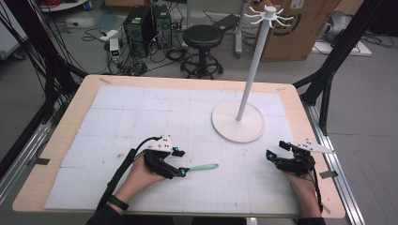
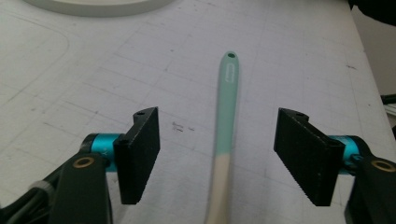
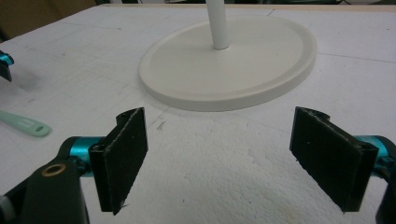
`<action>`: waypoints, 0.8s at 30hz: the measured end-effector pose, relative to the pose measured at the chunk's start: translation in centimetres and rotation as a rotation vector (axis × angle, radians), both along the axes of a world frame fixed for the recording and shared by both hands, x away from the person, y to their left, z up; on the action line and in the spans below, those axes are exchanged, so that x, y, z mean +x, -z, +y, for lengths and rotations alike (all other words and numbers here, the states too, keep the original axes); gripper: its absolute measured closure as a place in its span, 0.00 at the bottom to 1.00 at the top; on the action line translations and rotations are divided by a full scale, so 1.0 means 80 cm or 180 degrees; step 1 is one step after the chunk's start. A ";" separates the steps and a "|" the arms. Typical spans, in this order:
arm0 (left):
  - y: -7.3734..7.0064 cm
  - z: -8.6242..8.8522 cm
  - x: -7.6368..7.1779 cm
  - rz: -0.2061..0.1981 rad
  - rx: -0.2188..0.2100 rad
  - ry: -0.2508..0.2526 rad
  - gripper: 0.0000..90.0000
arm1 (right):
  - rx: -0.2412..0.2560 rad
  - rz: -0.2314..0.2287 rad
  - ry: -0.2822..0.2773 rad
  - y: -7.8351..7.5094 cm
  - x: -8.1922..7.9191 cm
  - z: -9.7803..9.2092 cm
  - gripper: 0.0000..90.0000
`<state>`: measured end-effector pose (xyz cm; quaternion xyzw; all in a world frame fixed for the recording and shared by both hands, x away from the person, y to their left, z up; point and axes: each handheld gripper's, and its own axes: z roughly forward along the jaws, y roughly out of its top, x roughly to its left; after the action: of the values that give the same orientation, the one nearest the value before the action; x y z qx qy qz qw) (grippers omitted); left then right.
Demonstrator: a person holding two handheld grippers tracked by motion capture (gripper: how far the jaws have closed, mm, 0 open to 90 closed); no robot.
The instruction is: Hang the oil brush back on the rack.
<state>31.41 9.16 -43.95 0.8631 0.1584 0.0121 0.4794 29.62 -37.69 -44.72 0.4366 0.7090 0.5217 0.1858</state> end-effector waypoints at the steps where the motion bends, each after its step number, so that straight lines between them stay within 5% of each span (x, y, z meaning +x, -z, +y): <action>1: 0.002 -0.002 0.000 0.0008 0.0011 0.0010 0.41 | -0.0008 -0.0002 -0.0004 0.000 0.000 0.000 0.21; 24: 0.010 -0.009 -0.005 -0.0042 0.0348 0.0034 0.82 | -0.0025 -0.0003 -0.0009 0.000 0.000 0.000 0.21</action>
<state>31.03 8.41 -44.71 0.8887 0.1497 0.0238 0.4327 29.61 -37.69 -44.73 0.4346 0.7116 0.5194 0.1870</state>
